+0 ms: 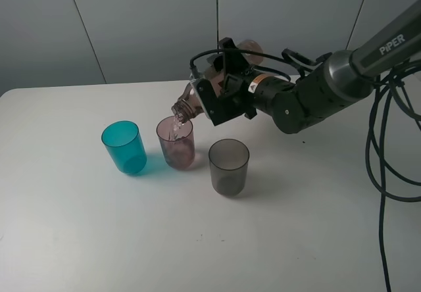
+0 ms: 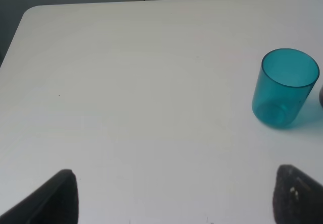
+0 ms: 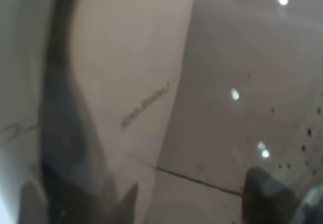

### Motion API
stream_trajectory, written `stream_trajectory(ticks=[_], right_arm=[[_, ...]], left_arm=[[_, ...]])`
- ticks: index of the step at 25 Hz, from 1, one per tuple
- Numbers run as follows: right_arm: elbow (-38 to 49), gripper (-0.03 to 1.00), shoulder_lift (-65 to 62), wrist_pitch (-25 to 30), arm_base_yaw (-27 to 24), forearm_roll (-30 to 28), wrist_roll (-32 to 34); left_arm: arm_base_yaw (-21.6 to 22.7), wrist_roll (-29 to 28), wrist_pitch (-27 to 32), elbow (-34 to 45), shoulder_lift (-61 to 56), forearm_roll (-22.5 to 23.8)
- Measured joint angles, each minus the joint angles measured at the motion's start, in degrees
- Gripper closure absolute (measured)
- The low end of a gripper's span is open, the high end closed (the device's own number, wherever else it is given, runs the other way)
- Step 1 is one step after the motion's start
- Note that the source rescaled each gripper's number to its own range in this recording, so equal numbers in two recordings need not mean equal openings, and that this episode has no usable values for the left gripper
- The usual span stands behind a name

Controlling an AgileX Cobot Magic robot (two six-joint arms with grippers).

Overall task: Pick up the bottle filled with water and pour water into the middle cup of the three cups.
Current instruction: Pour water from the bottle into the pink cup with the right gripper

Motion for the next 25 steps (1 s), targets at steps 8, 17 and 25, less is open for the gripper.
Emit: stream_trajectory(ticks=[8, 17, 25], right_arm=[[0.0, 0.95, 0.0, -0.5, 0.0, 0.0, -3.0], [0.0, 0.95, 0.0, -2.7, 0.0, 0.0, -5.5], [0.0, 0.95, 0.0, -7.8, 0.0, 0.0, -7.9]], left_arm=[[0.0, 0.0, 0.0, 0.0, 0.0, 0.0], [0.0, 0.0, 0.0, 0.0, 0.0, 0.0], [0.0, -0.2, 0.0, 0.0, 0.0, 0.0]])
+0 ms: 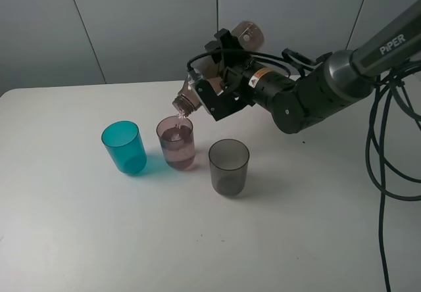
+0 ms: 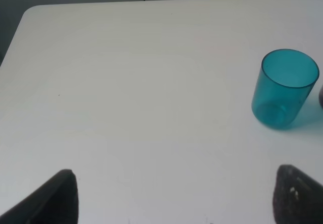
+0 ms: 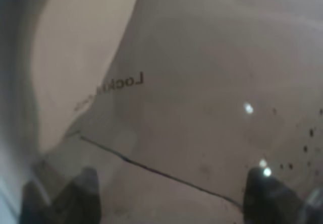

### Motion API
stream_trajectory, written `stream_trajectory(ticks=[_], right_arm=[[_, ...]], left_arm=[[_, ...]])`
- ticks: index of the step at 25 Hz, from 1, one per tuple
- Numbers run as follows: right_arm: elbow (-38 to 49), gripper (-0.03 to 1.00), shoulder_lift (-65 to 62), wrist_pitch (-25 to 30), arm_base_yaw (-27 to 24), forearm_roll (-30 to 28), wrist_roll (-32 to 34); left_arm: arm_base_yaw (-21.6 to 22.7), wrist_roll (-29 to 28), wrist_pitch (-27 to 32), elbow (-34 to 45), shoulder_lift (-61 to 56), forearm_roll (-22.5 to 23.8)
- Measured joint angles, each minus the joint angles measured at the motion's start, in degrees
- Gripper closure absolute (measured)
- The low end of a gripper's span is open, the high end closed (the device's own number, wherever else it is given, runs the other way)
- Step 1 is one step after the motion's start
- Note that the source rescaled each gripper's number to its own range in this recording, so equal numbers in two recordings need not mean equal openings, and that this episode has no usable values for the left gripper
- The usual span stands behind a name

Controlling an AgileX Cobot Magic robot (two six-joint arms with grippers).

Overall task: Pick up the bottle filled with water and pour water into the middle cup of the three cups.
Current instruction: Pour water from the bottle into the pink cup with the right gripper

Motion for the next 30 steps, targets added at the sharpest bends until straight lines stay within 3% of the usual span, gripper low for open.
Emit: stream_trajectory(ticks=[6, 16, 24, 27, 30], right_arm=[[0.0, 0.95, 0.0, -0.5, 0.0, -0.6, -2.8], [0.0, 0.95, 0.0, -0.8, 0.0, -5.9, -3.3], [0.0, 0.95, 0.0, -0.8, 0.0, -6.4, -3.3], [0.0, 0.95, 0.0, -0.8, 0.0, -6.4, -0.9], [0.0, 0.95, 0.0, -0.8, 0.0, -6.4, 6.2]], left_arm=[[0.0, 0.0, 0.0, 0.0, 0.0, 0.0], [0.0, 0.0, 0.0, 0.0, 0.0, 0.0], [0.0, 0.0, 0.0, 0.0, 0.0, 0.0], [0.0, 0.0, 0.0, 0.0, 0.0, 0.0], [0.0, 0.0, 0.0, 0.0, 0.0, 0.0]])
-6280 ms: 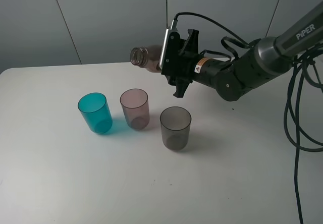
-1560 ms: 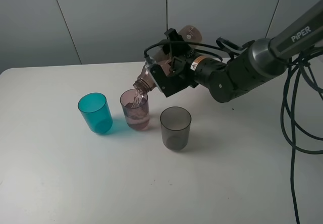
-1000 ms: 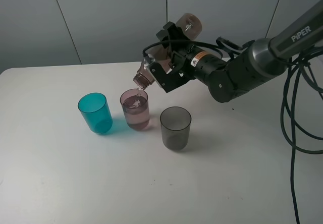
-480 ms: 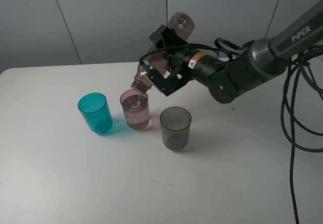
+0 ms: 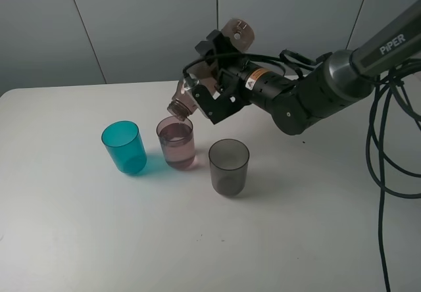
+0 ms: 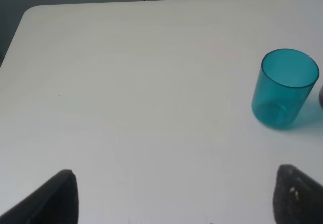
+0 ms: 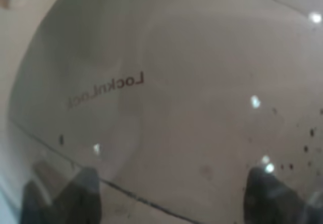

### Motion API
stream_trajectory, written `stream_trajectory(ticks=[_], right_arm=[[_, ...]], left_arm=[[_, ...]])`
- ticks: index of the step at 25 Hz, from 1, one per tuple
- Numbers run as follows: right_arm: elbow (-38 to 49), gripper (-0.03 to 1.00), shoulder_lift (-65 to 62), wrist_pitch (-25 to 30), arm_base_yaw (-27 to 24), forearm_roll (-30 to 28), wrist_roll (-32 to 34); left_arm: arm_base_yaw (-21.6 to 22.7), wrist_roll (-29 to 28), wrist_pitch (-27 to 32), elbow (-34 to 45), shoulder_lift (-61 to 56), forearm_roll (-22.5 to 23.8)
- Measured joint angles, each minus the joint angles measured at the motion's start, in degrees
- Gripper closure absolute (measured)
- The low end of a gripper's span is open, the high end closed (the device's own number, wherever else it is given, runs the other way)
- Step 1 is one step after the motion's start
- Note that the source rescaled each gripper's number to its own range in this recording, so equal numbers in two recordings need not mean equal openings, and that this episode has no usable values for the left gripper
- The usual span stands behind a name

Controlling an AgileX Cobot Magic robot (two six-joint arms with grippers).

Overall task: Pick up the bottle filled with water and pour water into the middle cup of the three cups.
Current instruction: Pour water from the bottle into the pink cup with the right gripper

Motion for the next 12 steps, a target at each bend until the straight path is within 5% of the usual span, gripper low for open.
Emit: stream_trajectory(ticks=[5, 12], right_arm=[[0.0, 0.95, -0.5, 4.4, 0.0, 0.0, 16.0], [0.0, 0.95, -3.0, 13.3, -0.6, -1.8, 49.0]], left_arm=[[0.0, 0.0, 0.0, 0.0, 0.0, 0.0], [0.0, 0.0, 0.0, 0.0, 0.0, 0.0]])
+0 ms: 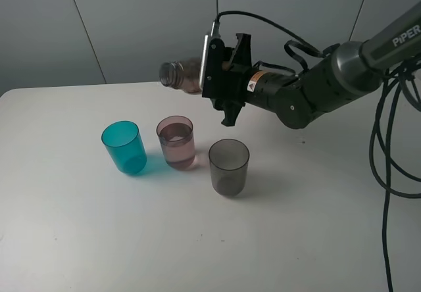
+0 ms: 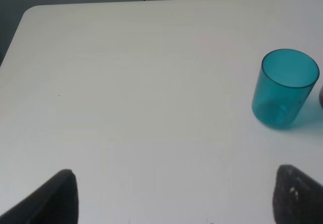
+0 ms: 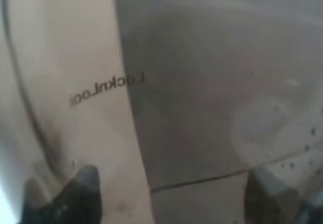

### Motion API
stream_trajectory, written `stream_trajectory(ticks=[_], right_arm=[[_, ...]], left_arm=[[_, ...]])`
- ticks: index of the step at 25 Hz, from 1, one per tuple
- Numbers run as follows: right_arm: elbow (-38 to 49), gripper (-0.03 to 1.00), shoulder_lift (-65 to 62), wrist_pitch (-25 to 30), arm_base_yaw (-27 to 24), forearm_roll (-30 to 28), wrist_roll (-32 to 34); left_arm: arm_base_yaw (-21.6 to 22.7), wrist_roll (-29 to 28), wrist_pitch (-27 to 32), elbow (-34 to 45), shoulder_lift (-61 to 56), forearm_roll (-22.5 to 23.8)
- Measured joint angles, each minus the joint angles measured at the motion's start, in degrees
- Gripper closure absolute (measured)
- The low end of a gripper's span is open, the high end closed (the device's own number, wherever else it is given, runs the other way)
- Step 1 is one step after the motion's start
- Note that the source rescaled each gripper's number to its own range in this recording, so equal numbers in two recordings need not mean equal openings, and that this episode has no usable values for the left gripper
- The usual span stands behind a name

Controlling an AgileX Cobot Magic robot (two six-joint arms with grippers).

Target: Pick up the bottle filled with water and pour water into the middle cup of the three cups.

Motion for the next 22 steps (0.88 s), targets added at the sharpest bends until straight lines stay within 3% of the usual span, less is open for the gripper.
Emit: stream_trajectory(ticks=[8, 10, 14, 22], right_arm=[[0.0, 0.95, -2.8, -4.2, -8.4, -14.9, 48.4], [0.0, 0.95, -2.8, -5.0, -11.0, -18.6, 56.6], [0.0, 0.95, -2.6, -6.2, -14.7, -21.9, 62.5], [0.0, 0.95, 7.2, -20.0, -15.6, -22.2, 64.6]], left_arm=[[0.0, 0.0, 0.0, 0.0, 0.0, 0.0], [0.0, 0.0, 0.0, 0.0, 0.0, 0.0], [0.0, 0.0, 0.0, 0.0, 0.0, 0.0], [0.0, 0.0, 0.0, 0.0, 0.0, 0.0]])
